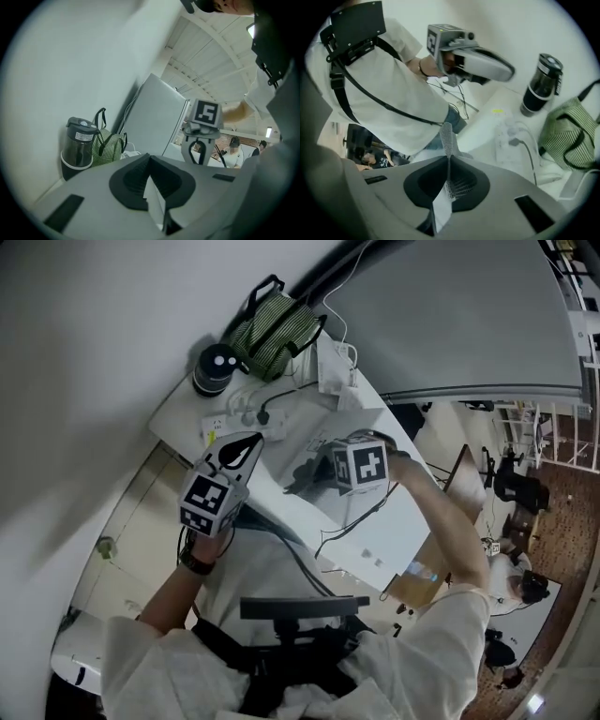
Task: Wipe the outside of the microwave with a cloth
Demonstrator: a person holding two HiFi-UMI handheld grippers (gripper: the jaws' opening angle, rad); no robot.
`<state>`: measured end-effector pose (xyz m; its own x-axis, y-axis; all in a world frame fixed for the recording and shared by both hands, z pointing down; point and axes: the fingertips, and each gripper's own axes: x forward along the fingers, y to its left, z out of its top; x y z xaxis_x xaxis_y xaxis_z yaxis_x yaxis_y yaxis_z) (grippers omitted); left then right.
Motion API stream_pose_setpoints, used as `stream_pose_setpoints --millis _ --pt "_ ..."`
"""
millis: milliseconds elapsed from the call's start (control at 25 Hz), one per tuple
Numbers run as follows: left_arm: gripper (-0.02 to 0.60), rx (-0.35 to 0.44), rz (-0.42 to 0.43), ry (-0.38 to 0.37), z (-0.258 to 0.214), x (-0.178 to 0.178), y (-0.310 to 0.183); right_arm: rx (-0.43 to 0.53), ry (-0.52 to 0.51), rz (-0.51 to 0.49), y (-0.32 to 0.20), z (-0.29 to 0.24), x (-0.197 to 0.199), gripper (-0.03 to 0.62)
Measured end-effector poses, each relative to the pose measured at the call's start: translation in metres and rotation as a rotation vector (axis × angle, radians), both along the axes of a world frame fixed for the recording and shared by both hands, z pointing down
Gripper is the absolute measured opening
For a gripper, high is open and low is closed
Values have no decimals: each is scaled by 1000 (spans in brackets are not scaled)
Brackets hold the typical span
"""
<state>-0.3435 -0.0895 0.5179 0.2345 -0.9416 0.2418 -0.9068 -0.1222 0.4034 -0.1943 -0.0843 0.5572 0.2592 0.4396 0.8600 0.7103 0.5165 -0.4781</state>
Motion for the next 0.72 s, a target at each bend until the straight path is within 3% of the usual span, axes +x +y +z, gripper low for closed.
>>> stream_pose_setpoints --millis 200,440,520,720 --pt "25 0 -36 0 1 -11 1 251 74 68 -108 29 6 29" --pt "25 -19 -69 16 13 -22 6 524 85 -28 -191 54 -2 29" --pt "25 -27 -76 19 16 -24 8 486 136 -39 -184 63 1 29" --pt "25 -29 -107 8 15 -34 4 217 233 -171 -99 67 4 29"
